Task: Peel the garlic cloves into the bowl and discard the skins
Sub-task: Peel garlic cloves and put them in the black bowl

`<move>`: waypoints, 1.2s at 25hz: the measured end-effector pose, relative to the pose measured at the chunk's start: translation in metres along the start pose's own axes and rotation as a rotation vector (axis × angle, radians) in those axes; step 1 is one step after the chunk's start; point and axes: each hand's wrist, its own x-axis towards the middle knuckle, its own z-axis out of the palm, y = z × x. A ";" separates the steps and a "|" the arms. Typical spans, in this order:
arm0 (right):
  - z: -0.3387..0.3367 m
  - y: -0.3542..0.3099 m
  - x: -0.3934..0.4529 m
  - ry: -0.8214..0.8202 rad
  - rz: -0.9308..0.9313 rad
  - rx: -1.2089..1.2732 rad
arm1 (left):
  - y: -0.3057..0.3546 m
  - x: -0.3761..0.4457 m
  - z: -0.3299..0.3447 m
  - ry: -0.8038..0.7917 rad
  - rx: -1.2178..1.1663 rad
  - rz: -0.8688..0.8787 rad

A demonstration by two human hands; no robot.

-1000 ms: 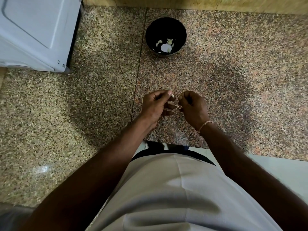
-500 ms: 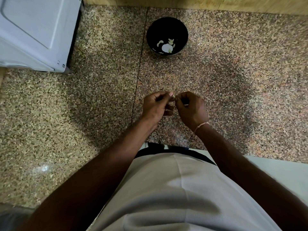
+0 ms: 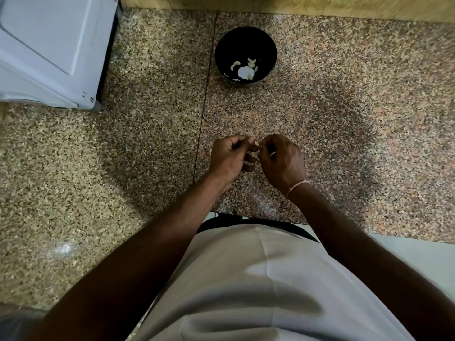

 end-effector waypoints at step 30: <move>0.002 0.018 0.009 -0.076 0.044 0.036 | -0.006 0.010 -0.011 -0.019 -0.009 -0.069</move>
